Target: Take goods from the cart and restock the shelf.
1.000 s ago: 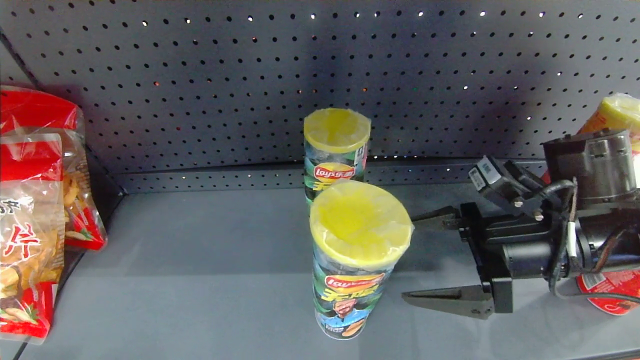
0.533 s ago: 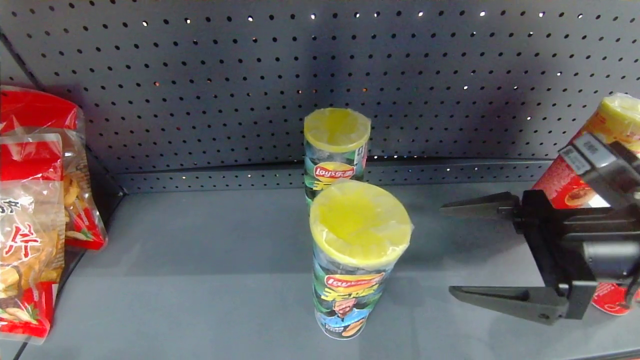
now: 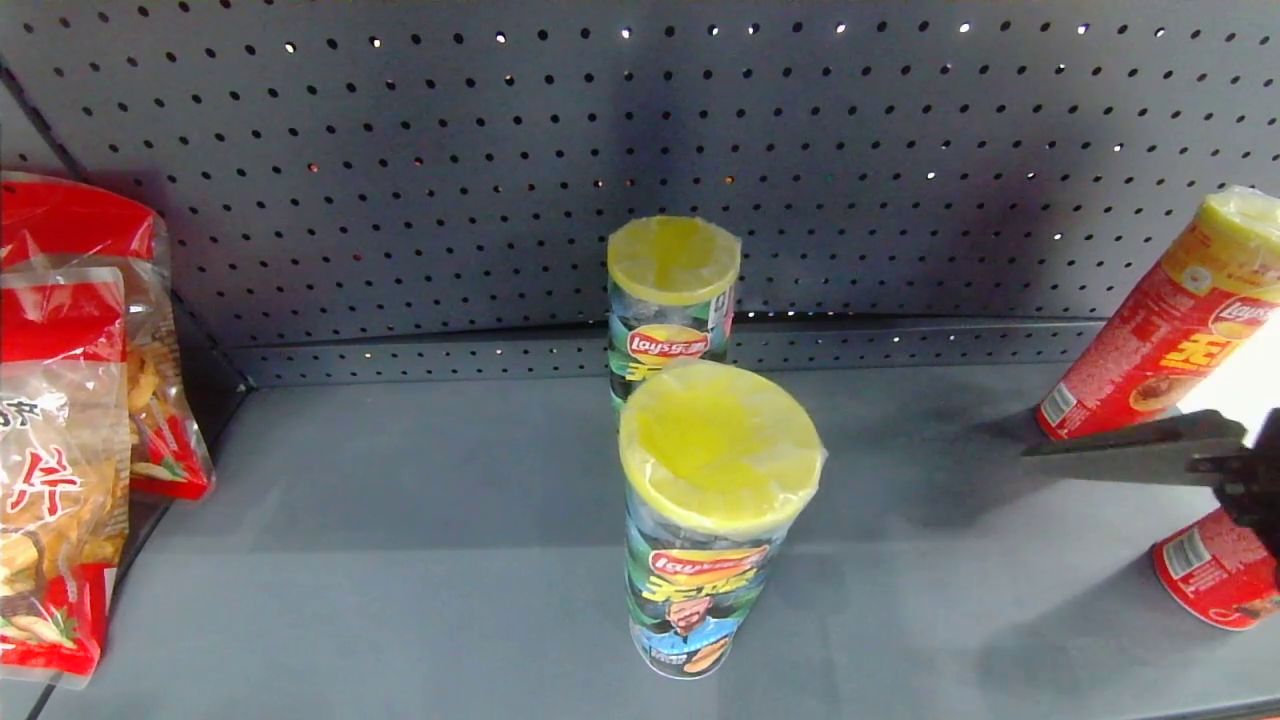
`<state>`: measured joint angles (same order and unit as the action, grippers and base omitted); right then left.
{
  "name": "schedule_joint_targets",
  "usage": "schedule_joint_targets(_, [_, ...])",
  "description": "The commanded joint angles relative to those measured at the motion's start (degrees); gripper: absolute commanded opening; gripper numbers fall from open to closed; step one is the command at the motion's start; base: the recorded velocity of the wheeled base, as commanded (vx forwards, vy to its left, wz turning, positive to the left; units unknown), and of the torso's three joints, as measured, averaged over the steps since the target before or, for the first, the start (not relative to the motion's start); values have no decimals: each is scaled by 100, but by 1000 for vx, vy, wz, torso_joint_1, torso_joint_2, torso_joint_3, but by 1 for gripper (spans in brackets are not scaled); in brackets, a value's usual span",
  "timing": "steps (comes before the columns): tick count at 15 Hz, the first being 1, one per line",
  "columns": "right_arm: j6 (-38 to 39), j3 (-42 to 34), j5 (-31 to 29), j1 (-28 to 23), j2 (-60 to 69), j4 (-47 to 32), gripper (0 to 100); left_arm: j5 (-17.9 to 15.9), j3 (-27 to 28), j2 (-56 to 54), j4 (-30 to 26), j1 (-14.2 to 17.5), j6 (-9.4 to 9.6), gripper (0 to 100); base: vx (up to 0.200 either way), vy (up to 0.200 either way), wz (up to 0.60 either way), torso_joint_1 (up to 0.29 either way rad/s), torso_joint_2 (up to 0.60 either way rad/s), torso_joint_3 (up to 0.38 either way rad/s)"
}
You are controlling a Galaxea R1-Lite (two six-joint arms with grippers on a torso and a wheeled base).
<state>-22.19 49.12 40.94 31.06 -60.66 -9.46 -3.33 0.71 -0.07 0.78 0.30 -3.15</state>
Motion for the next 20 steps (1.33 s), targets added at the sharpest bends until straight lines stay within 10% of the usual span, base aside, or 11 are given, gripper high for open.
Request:
schedule_joint_targets(1, [13,318,2,155,1004,-750,100,-1,0,7,1,5,-2,100,0,0,0,0,0,0])
schedule_joint_targets(9, [162,335,-165,-970,3878,-2543,100,-1,0,7,1,5,-2,100,0,0,0,0,0,0])
schedule_joint_targets(13, [1305,-60,-2160,-1603,4669,-2464,100,-1,0,7,1,5,-2,100,0,0,0,0,0,0])
schedule_joint_targets(16, [2834,-1739,-3329,-2148,4625,-451,100,-1,0,7,1,5,-2,100,0,0,0,0,0,0])
schedule_joint_targets(20, [2887,-3505,-3232,-2693,4449,946,100,-1,0,7,1,5,-2,100,0,0,0,0,0,0])
